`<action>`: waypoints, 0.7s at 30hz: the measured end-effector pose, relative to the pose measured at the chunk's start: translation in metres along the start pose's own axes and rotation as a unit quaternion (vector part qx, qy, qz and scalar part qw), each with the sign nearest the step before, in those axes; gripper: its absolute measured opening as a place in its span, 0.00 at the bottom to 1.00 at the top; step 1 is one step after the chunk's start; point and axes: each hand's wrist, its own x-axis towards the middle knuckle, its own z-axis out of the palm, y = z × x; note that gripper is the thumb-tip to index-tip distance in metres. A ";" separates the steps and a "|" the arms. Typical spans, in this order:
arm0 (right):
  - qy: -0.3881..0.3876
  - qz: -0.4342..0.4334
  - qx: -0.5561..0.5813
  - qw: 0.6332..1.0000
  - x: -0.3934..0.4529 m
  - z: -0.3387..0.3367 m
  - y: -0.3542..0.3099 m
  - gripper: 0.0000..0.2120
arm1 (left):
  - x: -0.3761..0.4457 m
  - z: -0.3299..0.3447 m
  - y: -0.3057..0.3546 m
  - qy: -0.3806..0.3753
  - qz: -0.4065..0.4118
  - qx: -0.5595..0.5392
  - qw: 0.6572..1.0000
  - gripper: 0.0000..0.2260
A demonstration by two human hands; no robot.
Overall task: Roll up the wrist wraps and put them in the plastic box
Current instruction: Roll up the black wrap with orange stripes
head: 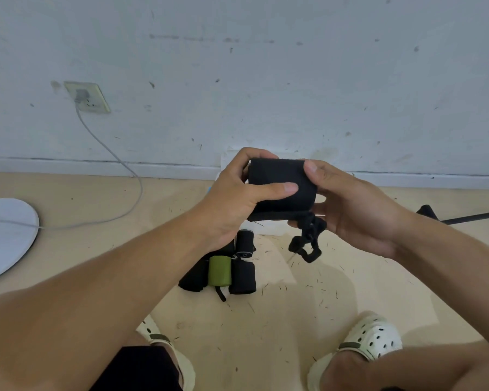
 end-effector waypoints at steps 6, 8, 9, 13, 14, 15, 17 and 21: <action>0.023 0.003 0.035 0.999 -0.002 0.002 0.000 0.23 | 0.000 0.002 -0.002 -0.018 0.011 0.004 1.000 0.22; 0.029 -0.006 0.044 0.999 -0.002 0.002 0.000 0.22 | 0.001 0.003 -0.002 -0.016 0.012 -0.006 1.000 0.20; 0.031 -0.008 0.047 0.998 -0.001 0.002 -0.001 0.23 | 0.001 0.004 -0.001 -0.014 0.006 -0.016 1.000 0.19; 0.043 -0.010 0.034 0.998 -0.001 0.001 -0.002 0.24 | 0.001 0.003 0.002 -0.001 -0.036 -0.028 0.999 0.23; 0.046 -0.012 0.027 0.999 -0.001 0.000 -0.002 0.24 | 0.001 0.003 0.003 0.001 -0.043 -0.025 0.999 0.23; 0.047 -0.015 0.022 0.999 0.000 -0.001 -0.001 0.23 | 0.000 0.003 0.003 0.002 -0.050 -0.024 0.998 0.22; 0.049 -0.025 0.015 0.998 0.000 -0.001 0.000 0.23 | 0.001 0.003 0.004 0.009 -0.065 -0.028 0.997 0.19; 0.054 -0.053 0.003 0.997 0.001 0.000 0.002 0.24 | 0.003 0.002 0.005 0.025 -0.091 -0.035 0.995 0.12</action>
